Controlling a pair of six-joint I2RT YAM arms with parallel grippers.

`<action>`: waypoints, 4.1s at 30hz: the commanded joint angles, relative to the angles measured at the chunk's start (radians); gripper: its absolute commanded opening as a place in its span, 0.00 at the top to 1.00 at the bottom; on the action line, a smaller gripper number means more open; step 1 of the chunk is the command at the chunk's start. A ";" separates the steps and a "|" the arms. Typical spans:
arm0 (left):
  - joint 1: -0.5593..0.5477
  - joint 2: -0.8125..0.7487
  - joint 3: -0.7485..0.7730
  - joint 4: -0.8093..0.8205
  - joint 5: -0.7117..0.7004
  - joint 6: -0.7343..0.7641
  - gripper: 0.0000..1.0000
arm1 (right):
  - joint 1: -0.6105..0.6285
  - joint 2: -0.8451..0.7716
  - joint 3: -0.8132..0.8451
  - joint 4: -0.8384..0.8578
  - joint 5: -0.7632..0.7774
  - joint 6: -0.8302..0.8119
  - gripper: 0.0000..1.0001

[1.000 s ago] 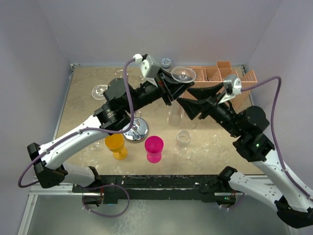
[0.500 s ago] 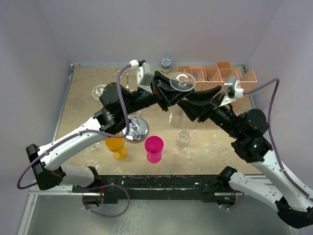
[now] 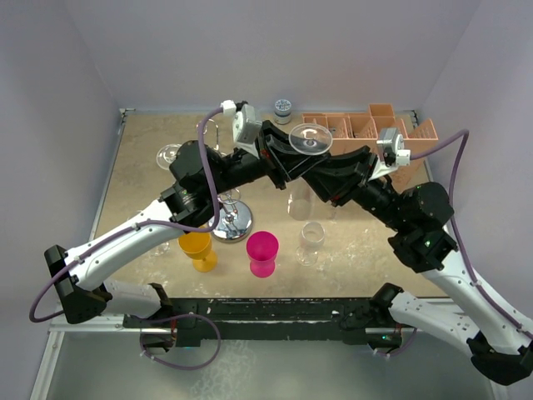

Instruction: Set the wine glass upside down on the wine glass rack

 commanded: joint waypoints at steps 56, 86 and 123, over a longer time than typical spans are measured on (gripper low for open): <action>-0.015 -0.630 -0.139 -0.642 -0.840 0.274 0.48 | -0.315 0.781 0.173 0.604 -0.410 -0.135 1.00; -0.016 -0.743 -0.192 -0.662 -0.868 0.280 0.42 | -0.195 0.967 0.273 0.772 -0.635 -0.012 1.00; -0.016 -0.721 -0.195 -0.699 -0.891 0.256 0.41 | -0.187 0.861 0.069 0.931 -0.285 -0.005 1.00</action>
